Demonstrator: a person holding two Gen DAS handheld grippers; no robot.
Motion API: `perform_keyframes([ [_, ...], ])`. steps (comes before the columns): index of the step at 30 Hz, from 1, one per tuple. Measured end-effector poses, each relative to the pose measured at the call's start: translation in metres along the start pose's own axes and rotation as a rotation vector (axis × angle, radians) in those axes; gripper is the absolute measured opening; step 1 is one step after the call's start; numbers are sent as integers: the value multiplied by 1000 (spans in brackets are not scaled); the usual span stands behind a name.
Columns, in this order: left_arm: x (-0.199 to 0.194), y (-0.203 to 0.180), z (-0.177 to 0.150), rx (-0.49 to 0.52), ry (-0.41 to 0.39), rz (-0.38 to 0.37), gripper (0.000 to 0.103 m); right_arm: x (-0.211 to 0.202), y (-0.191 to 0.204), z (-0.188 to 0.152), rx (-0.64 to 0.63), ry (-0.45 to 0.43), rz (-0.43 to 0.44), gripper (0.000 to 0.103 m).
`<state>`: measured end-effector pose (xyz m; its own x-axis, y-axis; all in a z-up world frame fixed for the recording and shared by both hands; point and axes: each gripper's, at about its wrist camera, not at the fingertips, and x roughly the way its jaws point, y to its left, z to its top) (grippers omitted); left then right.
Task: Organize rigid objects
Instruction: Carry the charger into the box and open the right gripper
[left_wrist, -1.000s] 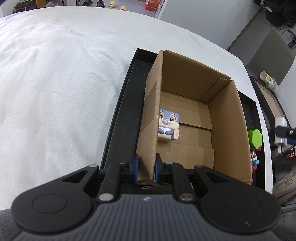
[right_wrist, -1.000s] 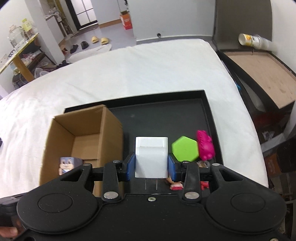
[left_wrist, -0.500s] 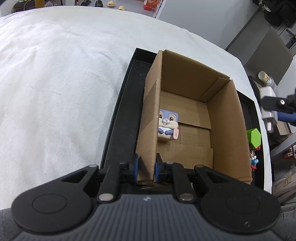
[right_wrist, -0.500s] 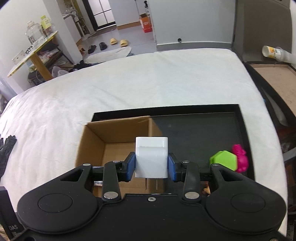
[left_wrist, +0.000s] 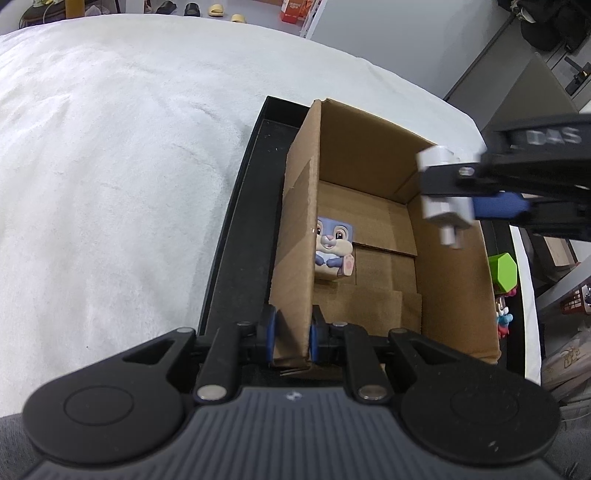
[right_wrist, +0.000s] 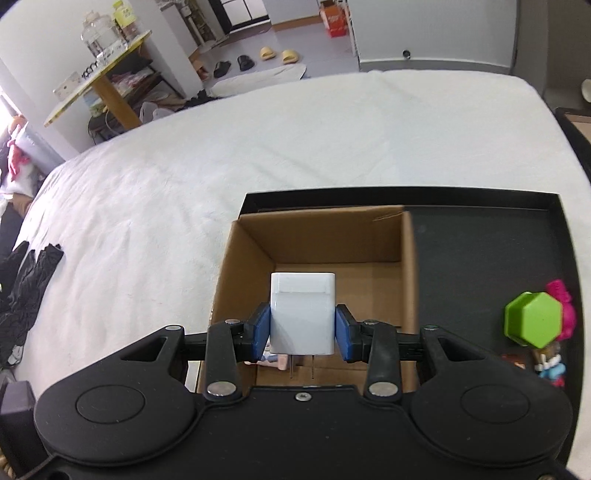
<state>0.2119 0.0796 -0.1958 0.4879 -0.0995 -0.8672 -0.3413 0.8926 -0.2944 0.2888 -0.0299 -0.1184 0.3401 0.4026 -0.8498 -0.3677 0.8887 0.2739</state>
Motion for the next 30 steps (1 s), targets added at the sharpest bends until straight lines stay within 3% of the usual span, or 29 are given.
perform_keyframes([
  [11,2,6,4,-5,15,-21,16,34,13,4,49,65,39,37],
  [15,1,8,5,-11,16,-23,17,39,22,5,9,62,48,39],
  [18,2,9,5,-16,18,-23,17,32,26,5,-12,44,44,53],
  [30,2,6,2,-13,7,-17,17,-22,-9,-4,31,-1,54,60],
])
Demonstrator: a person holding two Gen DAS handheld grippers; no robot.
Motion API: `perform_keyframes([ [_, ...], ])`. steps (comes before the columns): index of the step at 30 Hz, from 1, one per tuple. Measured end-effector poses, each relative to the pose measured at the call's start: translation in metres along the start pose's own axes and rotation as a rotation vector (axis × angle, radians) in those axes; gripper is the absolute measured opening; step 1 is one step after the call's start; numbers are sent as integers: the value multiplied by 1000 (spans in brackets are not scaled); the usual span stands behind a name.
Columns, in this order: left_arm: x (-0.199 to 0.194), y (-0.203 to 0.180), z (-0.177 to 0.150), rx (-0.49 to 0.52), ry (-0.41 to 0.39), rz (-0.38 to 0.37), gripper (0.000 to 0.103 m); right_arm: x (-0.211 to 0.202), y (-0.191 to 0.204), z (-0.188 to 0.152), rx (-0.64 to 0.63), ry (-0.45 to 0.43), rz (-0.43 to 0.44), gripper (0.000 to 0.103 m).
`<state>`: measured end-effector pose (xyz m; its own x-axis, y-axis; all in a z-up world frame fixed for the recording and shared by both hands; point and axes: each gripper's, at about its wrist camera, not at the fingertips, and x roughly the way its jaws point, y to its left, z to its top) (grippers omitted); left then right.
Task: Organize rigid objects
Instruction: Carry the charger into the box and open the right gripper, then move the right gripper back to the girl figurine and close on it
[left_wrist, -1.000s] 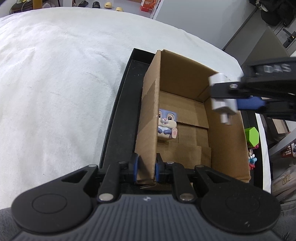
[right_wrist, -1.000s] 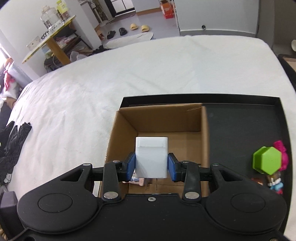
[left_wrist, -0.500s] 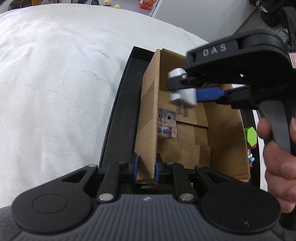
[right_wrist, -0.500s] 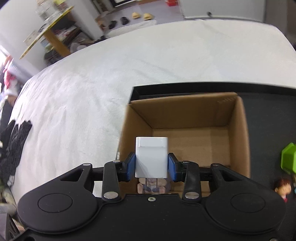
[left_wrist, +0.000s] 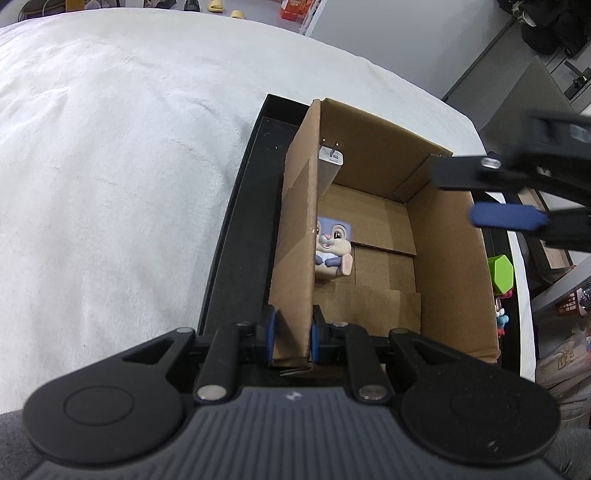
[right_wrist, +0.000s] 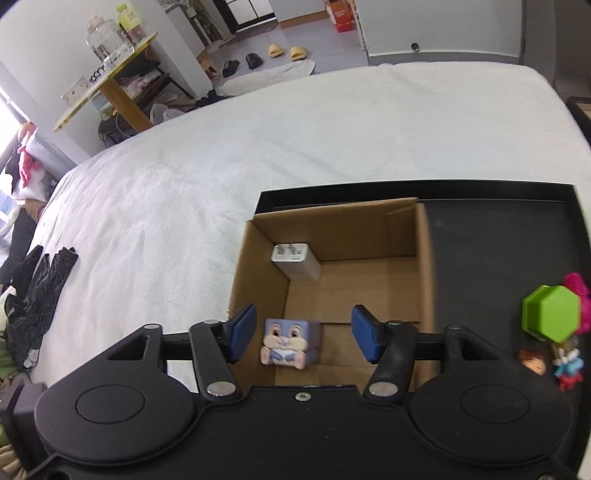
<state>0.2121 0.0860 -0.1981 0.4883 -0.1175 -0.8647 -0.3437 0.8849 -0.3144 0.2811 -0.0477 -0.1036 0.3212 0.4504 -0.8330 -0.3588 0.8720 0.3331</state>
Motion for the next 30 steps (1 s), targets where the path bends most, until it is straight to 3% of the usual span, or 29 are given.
perform_keyframes([
  [30,-2,-8,-1,-3,-10,46,16,-74,-101,-33,108,-86,-98,75],
])
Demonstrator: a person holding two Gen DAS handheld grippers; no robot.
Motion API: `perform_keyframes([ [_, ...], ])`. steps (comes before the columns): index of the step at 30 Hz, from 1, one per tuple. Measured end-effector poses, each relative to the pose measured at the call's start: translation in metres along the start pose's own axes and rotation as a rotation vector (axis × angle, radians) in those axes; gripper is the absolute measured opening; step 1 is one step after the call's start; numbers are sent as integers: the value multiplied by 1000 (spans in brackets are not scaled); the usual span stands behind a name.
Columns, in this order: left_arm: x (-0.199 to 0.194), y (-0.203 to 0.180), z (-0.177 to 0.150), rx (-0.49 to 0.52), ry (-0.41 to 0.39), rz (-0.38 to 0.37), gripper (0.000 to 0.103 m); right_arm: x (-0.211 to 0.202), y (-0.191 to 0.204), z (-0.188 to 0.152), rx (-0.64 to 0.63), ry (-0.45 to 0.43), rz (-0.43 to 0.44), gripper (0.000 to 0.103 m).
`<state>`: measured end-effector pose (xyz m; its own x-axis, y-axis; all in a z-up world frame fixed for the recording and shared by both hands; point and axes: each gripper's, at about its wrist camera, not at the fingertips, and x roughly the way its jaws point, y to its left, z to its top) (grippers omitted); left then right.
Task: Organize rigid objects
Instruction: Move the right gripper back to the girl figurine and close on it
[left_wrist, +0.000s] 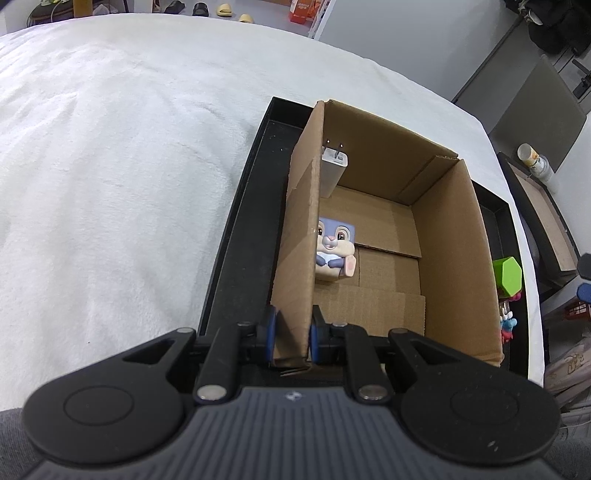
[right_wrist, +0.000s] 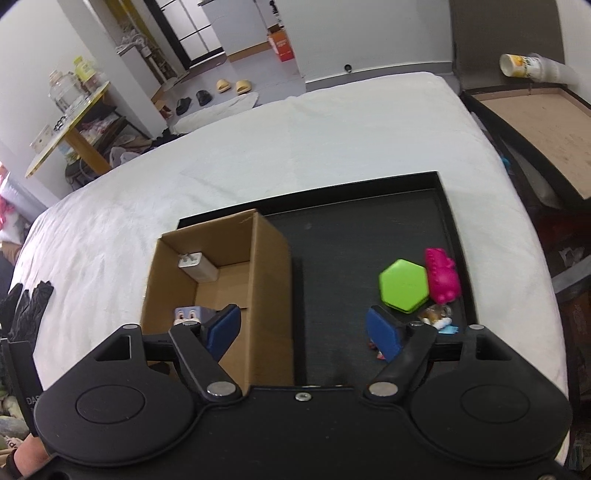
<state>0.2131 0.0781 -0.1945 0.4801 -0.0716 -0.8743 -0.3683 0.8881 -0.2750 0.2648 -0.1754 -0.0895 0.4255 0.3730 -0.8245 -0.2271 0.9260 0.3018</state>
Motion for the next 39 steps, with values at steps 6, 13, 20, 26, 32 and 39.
perform_keyframes([
  [6,0,-1,0,0,0,7,16,2,-25,-4,43,1,-26,75],
  [13,1,-2,0,8,2,17,16,16,-53,-15,93,10,-60,75],
  [20,3,-5,2,24,17,32,16,49,-79,-33,164,7,-16,74],
  [26,7,-6,4,29,25,32,16,77,-85,-31,166,49,-38,73],
  [32,11,-8,5,32,35,42,16,99,-78,-28,119,85,-56,73],
  [39,14,-9,5,36,41,46,16,120,-69,-32,53,138,-107,46],
])
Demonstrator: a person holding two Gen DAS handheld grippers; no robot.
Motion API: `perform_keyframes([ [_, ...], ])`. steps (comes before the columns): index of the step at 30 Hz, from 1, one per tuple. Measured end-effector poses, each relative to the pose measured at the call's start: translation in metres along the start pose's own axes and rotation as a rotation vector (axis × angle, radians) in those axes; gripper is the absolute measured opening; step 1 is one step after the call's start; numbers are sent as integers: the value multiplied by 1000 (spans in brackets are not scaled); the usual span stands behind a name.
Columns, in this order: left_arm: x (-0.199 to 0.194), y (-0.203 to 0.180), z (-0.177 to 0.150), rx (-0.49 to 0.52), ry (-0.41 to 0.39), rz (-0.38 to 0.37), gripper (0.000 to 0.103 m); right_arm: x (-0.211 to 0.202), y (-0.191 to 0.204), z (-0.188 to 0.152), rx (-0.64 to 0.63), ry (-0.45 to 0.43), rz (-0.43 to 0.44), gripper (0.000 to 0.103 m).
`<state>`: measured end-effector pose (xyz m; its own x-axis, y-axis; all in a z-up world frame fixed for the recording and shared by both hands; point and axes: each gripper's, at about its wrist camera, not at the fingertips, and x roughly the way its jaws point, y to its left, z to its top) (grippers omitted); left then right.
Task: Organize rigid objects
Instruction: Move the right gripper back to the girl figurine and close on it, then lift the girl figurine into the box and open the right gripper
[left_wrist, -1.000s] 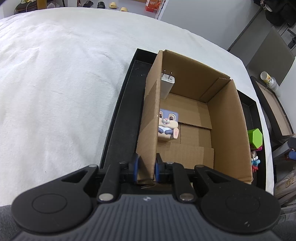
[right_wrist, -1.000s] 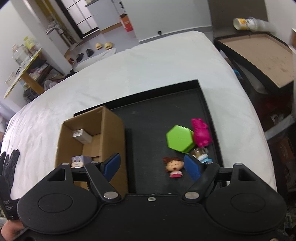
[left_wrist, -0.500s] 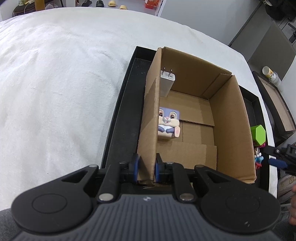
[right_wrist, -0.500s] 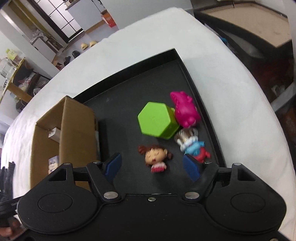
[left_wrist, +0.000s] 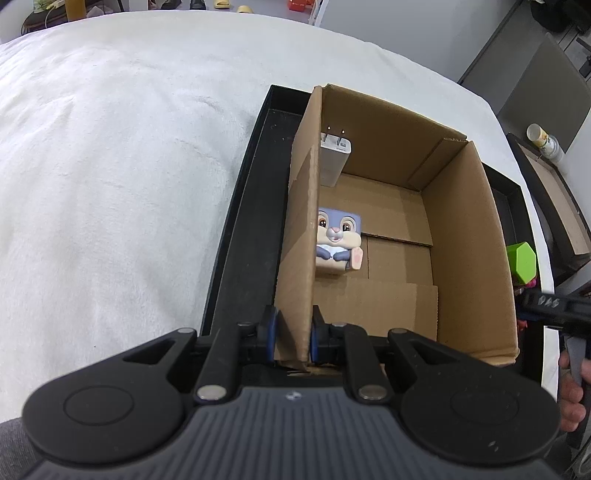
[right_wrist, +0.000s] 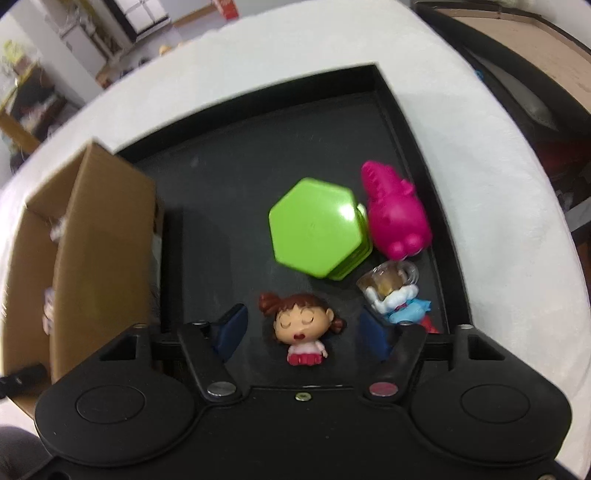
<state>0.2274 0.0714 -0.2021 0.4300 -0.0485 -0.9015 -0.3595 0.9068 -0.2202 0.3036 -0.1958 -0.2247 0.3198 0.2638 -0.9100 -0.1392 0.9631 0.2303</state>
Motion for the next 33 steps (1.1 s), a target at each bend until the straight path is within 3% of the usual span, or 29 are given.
perform_keyframes([
  [3,1,0,0,-5,1,0,16,0,4,-3,-23,14,7,41],
  [18,0,2,-1,-15,0,-4,16,-49,-3,-11,10,-50,42,41],
  [33,0,3,0,-6,4,-16,16,-85,43,8,-33,-119,66,41],
])
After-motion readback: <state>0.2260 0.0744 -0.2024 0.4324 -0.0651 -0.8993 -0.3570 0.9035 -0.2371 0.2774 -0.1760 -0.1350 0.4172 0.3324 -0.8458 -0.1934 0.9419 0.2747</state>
